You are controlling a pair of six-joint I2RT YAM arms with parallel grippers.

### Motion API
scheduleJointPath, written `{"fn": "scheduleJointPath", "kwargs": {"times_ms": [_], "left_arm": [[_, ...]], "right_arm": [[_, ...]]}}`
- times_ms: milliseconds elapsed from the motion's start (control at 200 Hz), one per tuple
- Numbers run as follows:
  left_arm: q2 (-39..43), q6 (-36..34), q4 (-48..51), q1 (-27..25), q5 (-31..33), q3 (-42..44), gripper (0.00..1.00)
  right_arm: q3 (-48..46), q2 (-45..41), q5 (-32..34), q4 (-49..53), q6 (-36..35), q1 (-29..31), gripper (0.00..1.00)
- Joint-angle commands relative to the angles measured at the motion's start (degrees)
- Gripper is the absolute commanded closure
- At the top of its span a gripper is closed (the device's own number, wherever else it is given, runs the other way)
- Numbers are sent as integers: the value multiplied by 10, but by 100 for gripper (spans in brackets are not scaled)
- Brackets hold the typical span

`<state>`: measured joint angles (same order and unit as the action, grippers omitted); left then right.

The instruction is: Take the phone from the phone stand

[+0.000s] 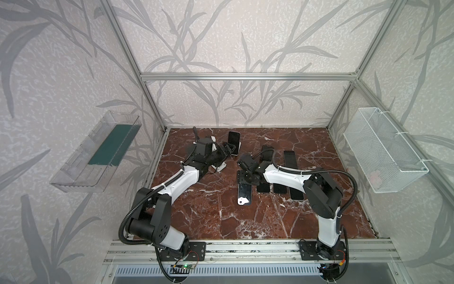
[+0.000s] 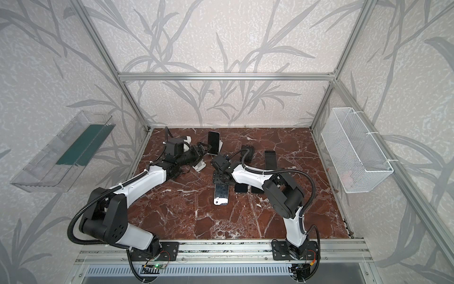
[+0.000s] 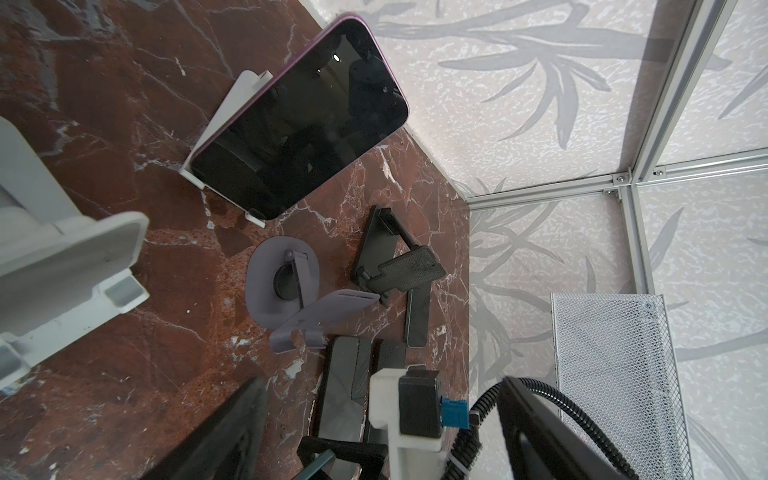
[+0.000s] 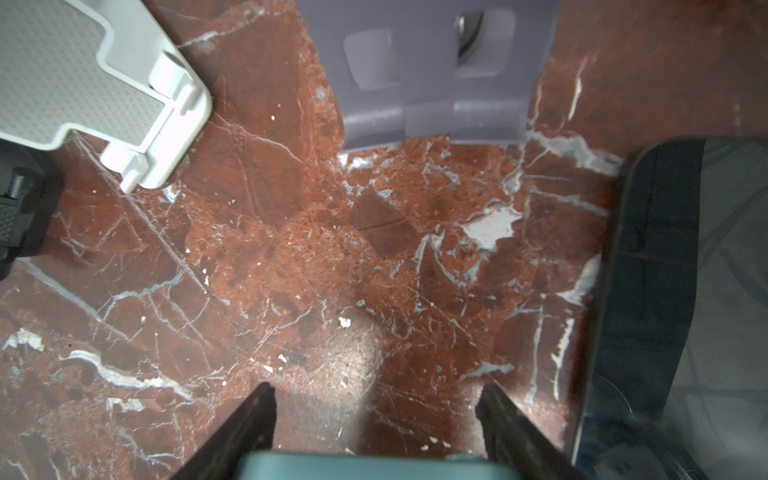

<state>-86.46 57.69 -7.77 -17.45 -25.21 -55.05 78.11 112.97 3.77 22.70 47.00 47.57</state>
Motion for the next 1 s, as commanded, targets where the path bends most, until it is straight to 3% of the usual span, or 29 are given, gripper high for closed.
{"fn": "scheduleJointPath", "kwargs": {"times_ms": [0,495,995], "left_arm": [[15,4,-10,3,-4,-11,13],[15,4,-10,4,-1,-10,13],[8,5,-13,3,-6,-10,13]], "right_arm": [[16,18,7,3,1,2,37],[63,64,105,22,-40,-2,34],[77,95,116,30,-35,-15,31]]}}
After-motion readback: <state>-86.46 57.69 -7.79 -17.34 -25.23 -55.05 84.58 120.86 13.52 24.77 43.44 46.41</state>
